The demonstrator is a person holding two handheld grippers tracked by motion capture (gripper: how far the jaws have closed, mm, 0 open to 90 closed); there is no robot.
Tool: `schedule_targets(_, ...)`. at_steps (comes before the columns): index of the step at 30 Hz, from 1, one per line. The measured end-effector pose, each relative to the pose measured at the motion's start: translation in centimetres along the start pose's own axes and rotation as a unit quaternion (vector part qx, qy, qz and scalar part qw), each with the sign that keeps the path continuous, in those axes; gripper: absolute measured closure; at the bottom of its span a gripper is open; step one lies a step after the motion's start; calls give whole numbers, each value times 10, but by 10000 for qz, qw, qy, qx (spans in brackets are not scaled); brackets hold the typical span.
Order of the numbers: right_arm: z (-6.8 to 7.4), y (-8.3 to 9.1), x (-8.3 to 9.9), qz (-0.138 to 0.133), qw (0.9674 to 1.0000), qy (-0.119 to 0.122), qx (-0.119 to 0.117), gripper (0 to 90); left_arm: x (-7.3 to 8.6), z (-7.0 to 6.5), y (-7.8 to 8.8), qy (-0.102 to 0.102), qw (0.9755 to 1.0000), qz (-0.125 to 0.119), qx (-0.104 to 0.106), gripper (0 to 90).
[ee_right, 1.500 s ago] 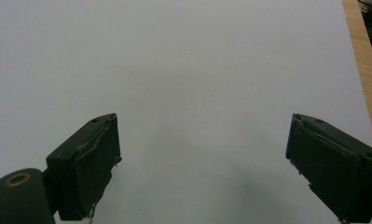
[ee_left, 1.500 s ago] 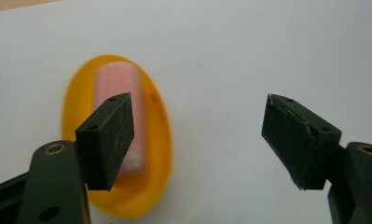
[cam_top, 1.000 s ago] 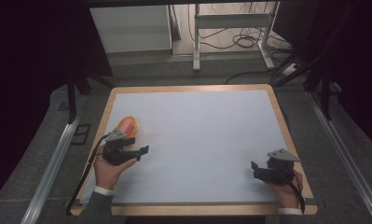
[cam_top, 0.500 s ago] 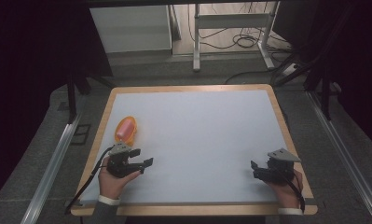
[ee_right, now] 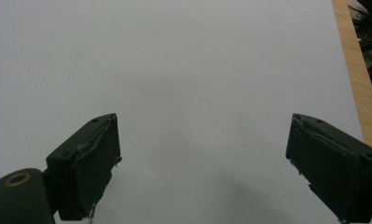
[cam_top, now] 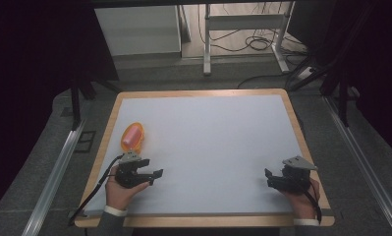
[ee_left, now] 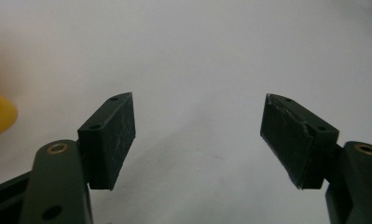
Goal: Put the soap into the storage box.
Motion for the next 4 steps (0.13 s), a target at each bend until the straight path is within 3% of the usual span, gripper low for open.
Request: schedule_targets(4,3,0,-1,-14,10000,15,-23,96,-2,-3,1,13,10000,-50,32,265)
Point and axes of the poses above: each handheld gripper's, and its own axes: y roughly backward along the jaws, x roughly out of its underside, z roughly to its left, the point moved 2 cm from there along -y, roughly forward along the jaws, and after that the axes turned 3 degrees about -y, right-handed, at the moved point
